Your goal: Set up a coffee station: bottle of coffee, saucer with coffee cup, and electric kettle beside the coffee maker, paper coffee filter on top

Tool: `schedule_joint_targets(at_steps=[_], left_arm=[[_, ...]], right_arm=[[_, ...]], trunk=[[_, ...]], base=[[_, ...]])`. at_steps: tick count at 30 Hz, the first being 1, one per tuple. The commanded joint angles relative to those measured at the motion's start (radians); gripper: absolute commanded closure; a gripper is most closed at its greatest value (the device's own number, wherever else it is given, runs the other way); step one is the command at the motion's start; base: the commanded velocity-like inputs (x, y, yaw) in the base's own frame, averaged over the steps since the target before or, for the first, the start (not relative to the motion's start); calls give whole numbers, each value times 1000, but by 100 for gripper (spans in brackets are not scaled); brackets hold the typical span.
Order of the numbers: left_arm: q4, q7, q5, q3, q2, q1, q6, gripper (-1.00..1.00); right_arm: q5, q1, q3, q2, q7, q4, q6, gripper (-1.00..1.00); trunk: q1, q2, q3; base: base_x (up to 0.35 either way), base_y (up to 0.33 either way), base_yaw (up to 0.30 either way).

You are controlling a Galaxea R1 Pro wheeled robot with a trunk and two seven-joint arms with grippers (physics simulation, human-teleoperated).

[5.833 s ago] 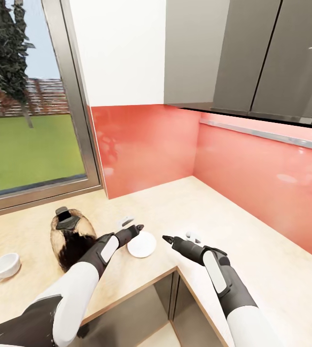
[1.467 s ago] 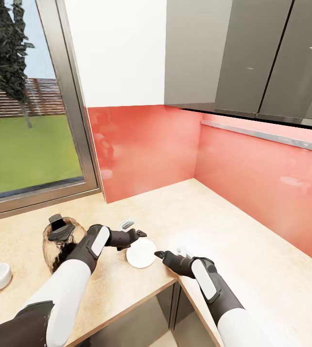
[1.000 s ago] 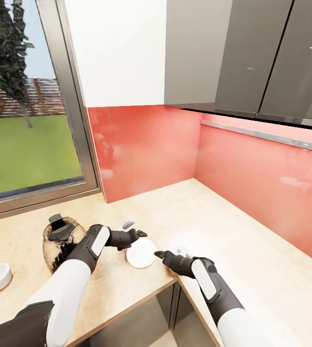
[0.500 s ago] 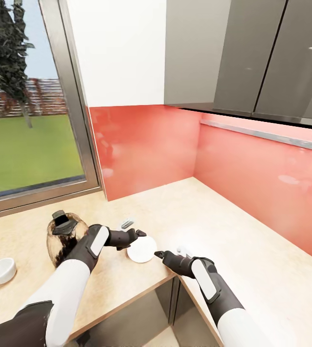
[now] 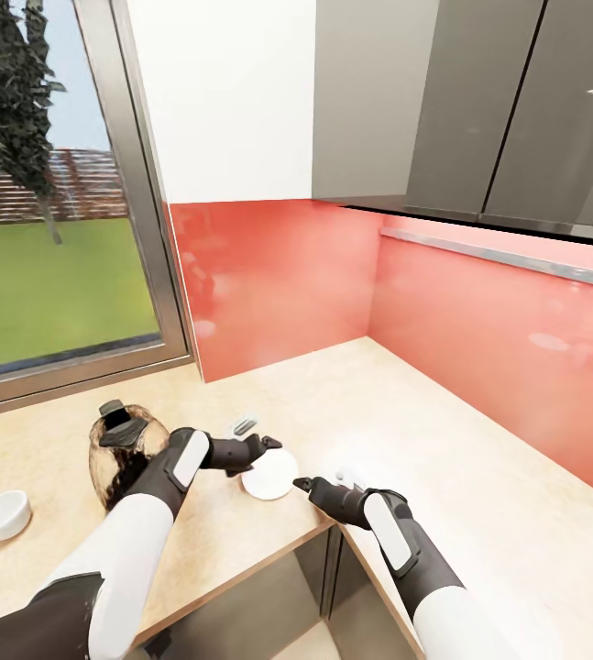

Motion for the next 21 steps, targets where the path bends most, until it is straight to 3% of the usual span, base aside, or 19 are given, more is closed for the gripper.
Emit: schedule_joint_targets(at_steps=[1, 9, 21], left_arm=[[-1, -6, 5, 7, -1, -1, 6, -100], [0, -6, 19, 5, 3, -1, 5, -100], [-7, -1, 10, 6, 18, -1, 3, -100]], right_arm=[[6, -1, 0, 0, 3, 0, 5, -100], [6, -1, 0, 0, 3, 0, 5, -100], [7, -1, 0, 0, 3, 1, 5, -100]], trunk=[[1, -2, -2], [1, -2, -2], [1, -2, -2]], base=[[0, 0, 0], [0, 0, 0], [0, 0, 0]])
